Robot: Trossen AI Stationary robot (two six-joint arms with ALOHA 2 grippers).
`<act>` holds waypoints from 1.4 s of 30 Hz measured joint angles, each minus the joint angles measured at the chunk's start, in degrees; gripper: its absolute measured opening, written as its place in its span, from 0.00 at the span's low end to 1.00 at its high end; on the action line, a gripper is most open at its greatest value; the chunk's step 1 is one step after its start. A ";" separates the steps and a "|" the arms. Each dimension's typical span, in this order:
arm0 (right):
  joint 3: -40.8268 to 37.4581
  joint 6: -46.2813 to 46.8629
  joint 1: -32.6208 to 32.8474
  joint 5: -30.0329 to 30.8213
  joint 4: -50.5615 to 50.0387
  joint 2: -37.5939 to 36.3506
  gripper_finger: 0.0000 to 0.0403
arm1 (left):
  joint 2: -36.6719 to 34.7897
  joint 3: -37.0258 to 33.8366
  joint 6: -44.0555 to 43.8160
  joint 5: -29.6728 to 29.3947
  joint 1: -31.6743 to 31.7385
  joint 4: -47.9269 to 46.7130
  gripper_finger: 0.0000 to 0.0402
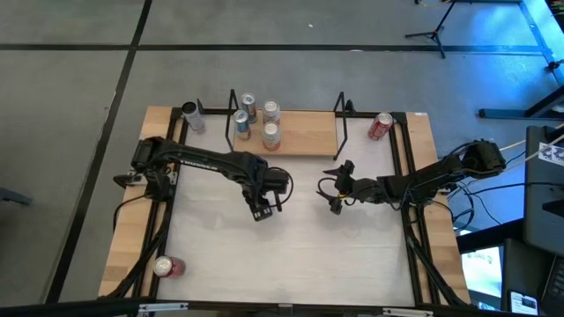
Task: Place canned beverage on shelf
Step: Put the bottom white and pink soda can on the shelf
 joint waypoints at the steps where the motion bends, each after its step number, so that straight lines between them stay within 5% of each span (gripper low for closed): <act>1: 0.00 0.00 0.00 0.01 -0.03 0.00 0.91 | 0.02 0.03 0.00 0.00 0.01 0.41 0.61; 16: 0.00 0.00 0.00 0.02 -0.01 0.00 0.91 | 0.02 0.04 -1.61 7.24 -0.01 -3.20 0.61; 42: 0.02 -0.02 0.00 0.02 -0.18 0.00 0.91 | -0.11 0.15 2.94 5.55 0.01 2.94 0.73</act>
